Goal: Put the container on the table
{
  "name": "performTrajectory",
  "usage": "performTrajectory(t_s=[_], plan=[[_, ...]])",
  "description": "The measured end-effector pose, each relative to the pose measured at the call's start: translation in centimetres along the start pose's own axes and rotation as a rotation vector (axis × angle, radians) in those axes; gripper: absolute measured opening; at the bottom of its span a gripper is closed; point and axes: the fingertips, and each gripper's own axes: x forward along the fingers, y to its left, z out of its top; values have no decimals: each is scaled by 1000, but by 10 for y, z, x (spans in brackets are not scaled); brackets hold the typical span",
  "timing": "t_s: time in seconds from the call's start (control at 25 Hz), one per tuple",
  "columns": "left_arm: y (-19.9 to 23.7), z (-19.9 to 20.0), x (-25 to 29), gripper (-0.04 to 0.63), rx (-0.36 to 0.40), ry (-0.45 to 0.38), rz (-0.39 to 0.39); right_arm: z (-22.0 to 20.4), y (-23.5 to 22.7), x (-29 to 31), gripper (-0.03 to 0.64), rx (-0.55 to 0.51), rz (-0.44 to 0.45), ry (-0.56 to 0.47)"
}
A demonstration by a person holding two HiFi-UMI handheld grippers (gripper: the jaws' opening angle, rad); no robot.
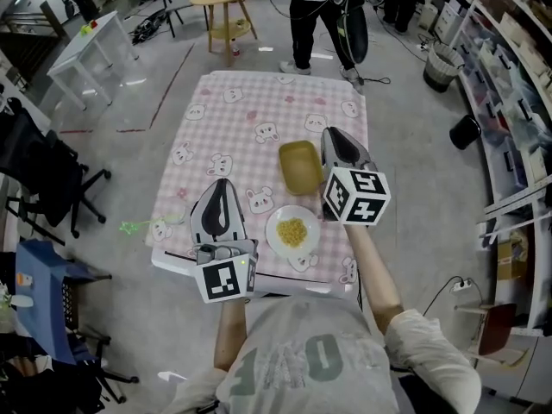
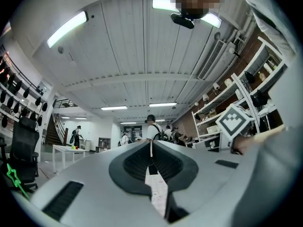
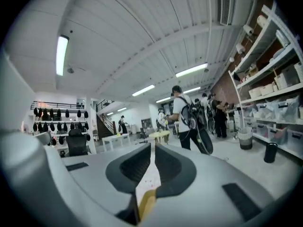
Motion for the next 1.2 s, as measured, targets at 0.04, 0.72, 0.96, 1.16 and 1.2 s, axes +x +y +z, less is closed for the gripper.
performTrajectory(t_s=[0.04, 0.72, 0.96, 1.16, 1.2], plan=[[0, 2, 0, 34, 0, -4, -2, 6, 4, -15, 46, -19, -5, -49], [-34, -29, -9, 34, 17, 60, -67, -72, 26, -116, 29, -99, -2, -28], [-41, -30, -3, 34, 2, 69, -84, -57, 20, -111, 29, -98, -13, -62], [-45, -26, 3, 34, 2, 67, -101, -51, 18, -110, 29, -87, -14, -74], [-46, -25, 4, 34, 3, 64, -103, -49, 18, -109, 29, -86, -14, -79]])
